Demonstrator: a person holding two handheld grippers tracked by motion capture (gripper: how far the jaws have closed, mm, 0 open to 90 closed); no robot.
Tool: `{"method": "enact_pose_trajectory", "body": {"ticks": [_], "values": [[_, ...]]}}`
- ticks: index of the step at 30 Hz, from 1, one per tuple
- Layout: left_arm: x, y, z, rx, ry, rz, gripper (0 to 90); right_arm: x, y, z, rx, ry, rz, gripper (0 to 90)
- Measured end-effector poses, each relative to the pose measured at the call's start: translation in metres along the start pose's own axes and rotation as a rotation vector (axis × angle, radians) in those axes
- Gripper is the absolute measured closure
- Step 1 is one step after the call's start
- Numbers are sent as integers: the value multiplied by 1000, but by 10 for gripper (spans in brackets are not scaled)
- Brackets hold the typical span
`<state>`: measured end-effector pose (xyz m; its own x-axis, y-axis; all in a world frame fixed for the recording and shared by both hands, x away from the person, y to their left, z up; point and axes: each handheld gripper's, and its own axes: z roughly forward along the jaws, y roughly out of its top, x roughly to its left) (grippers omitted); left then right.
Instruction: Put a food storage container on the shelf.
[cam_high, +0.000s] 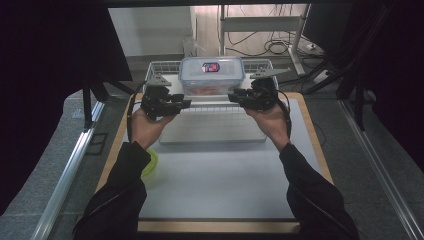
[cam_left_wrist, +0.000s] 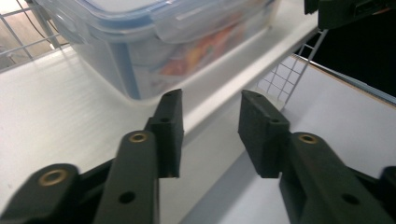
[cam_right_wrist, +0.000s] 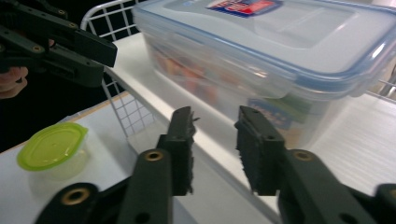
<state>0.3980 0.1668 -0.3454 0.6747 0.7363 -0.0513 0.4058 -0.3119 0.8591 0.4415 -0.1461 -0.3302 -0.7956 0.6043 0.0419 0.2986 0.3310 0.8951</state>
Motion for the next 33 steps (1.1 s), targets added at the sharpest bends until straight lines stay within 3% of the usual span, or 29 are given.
{"method": "enact_pose_trajectory", "body": {"ticks": [6, 10, 14, 25, 33], "values": [[-13, -13, -10, -27, -18, -2, 474, 11, -7, -7, -9, 34, -10, 511], [-22, -23, -13, -23, -2, 25, 404, 17, -14, -11, -12, 41, -22, 459], [-30, -32, -17, -41, -15, 15, 390, 22, -21, -15, -12, 54, -24, 411], [-52, -63, -21, -32, -21, 21, 305, 35, -51, -26, -6, 41, -49, 279], [-70, -85, -20, -28, -6, 36, 183, 43, -73, -29, 9, 33, -65, 175]]}}
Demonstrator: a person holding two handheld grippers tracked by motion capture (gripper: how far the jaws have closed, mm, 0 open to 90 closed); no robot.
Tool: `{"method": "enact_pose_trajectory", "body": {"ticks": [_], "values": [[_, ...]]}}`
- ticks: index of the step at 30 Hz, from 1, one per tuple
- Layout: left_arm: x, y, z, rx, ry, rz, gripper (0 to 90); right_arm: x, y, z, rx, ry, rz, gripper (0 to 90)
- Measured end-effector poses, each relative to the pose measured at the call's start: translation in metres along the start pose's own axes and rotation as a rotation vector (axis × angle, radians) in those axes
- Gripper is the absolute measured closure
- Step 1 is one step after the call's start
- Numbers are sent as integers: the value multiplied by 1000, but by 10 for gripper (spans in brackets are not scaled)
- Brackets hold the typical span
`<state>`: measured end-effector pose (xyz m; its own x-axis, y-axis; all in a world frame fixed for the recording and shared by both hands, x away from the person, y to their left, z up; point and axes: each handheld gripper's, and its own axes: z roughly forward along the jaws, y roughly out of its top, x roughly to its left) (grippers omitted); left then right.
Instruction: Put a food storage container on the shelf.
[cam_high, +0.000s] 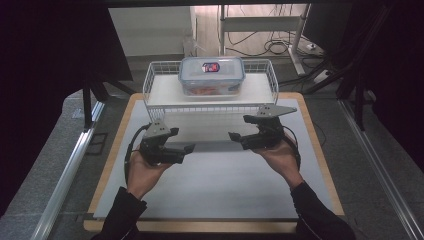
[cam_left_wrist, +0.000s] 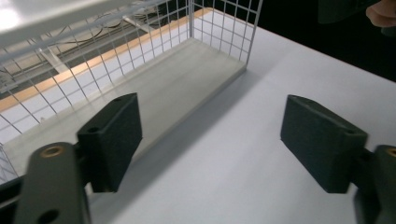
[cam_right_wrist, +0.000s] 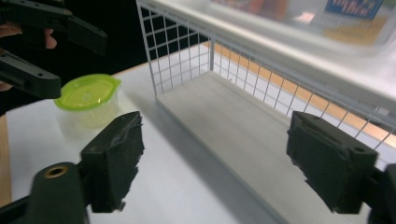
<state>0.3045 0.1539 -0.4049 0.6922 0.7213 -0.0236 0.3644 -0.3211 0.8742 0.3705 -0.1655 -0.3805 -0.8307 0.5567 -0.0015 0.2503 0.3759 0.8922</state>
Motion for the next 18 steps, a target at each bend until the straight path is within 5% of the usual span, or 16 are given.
{"method": "enact_pose_trajectory", "body": {"ticks": [10, 18], "values": [[-16, -33, 3, 15, -21, -8, 77, 12, -24, -6, 26, 5, 4, 88], [-27, -58, 6, 43, 33, 46, 10, 24, -51, -8, 65, 30, 1, 35]]}}
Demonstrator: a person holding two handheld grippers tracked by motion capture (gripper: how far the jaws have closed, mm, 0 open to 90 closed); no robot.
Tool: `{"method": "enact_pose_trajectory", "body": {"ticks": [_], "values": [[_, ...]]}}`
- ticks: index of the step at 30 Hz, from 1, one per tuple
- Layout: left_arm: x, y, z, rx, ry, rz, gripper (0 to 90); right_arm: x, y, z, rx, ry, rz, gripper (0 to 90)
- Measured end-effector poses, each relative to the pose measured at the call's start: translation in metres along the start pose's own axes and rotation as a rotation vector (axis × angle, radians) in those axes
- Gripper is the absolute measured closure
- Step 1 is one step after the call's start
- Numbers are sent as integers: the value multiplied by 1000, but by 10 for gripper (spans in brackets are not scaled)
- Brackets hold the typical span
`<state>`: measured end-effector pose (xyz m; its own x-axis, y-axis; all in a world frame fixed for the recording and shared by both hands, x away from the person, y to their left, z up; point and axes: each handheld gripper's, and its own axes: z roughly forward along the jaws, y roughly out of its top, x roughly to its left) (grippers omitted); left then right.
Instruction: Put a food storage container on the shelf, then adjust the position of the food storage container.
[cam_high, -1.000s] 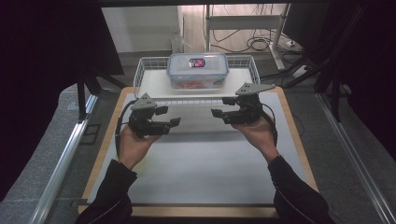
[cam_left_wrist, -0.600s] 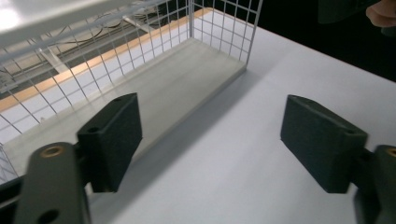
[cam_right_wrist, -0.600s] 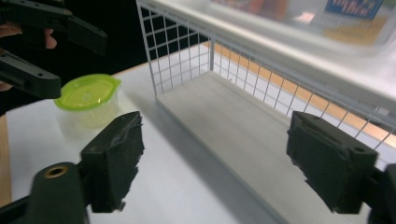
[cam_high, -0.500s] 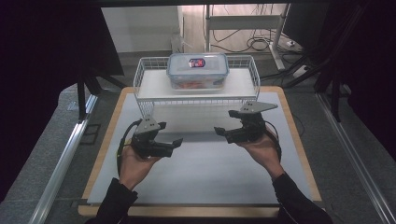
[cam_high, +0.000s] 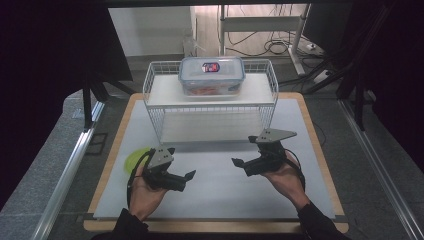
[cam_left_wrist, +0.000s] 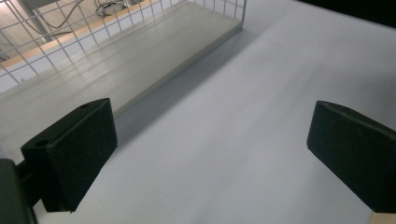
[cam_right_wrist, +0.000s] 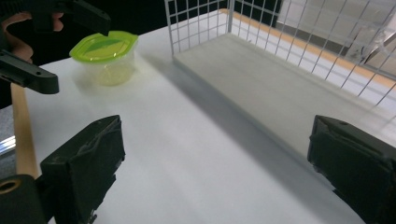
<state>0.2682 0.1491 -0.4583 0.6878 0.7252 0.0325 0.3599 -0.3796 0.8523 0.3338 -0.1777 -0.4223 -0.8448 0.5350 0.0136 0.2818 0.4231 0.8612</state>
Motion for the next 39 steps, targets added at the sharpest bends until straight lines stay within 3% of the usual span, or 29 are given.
{"method": "enact_pose_trajectory", "body": {"ticks": [8, 15, 18, 22, 30, 34, 37, 39], "values": [[-11, -29, 9, 27, -46, 0, 7, 6, -25, -5, -7, -3, 23, 30], [-21, -40, 13, 25, -73, 23, 0, 14, -47, -5, 16, -19, 7, 32], [-25, -45, 18, 51, -82, 42, 0, 15, -56, -5, 37, -19, -1, 31], [-27, -47, 23, 77, -85, 57, 0, 11, -69, -5, 64, -27, 9, 31], [-22, -40, 17, 96, -57, 29, 4, 6, -74, -5, 69, -34, 23, 32], [-12, -38, 10, 100, -5, 26, 110, 7, -75, -3, 76, -36, 20, 33], [-1, -36, 3, 85, 21, 4, 244, 5, -75, -4, 72, -38, 27, 33], [8, -36, -2, 75, 37, -23, 389, 5, -75, -4, 68, -41, 31, 34]]}}
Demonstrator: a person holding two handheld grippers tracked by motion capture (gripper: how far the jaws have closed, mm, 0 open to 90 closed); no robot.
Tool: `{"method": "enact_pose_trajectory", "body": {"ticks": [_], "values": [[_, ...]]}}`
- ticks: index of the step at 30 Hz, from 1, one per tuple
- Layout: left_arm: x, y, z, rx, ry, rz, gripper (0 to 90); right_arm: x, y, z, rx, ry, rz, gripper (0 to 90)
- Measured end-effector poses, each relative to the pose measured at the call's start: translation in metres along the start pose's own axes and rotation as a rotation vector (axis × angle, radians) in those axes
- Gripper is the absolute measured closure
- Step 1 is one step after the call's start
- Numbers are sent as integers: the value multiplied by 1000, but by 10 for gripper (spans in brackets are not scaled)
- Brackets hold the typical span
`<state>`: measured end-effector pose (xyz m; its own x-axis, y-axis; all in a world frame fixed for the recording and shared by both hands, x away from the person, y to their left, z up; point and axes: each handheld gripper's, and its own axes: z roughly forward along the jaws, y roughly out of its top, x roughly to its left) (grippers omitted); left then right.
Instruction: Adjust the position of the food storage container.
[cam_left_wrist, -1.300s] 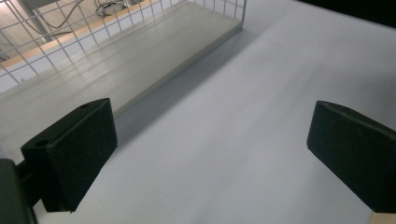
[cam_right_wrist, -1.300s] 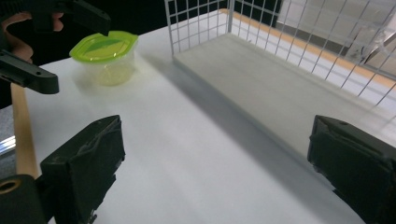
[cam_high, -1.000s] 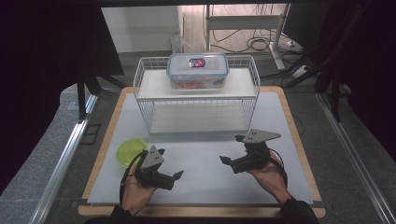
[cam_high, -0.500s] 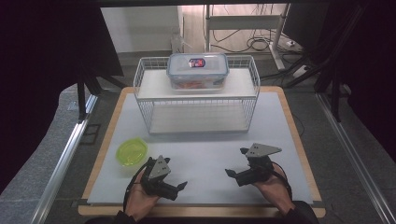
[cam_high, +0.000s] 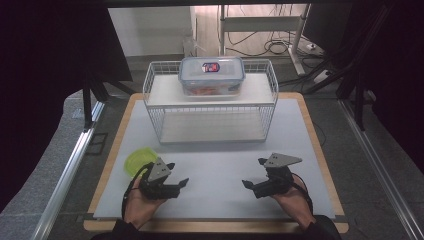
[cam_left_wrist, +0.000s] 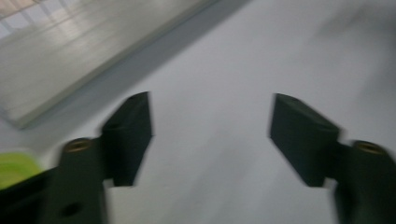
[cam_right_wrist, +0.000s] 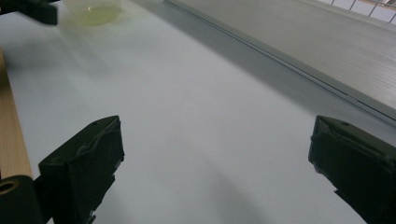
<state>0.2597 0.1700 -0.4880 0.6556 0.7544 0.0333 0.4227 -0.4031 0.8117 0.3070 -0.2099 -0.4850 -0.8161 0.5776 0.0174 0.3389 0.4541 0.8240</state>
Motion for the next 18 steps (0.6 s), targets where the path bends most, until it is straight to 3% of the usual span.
{"method": "enact_pose_trajectory", "body": {"ticks": [3, 8, 14, 18], "values": [[16, -1, -7, -13, -2, -51, 602, 0, 0, 0, -1, -1, 2, 35], [41, -5, -22, -25, 33, -103, 878, 0, 0, 1, 3, -1, -1, 38], [76, -14, -40, -37, 103, -181, 896, 0, -1, 2, 6, 3, -2, 45], [100, -25, -52, -36, 172, -234, 896, 0, -1, 3, 10, 5, -4, 47]]}}
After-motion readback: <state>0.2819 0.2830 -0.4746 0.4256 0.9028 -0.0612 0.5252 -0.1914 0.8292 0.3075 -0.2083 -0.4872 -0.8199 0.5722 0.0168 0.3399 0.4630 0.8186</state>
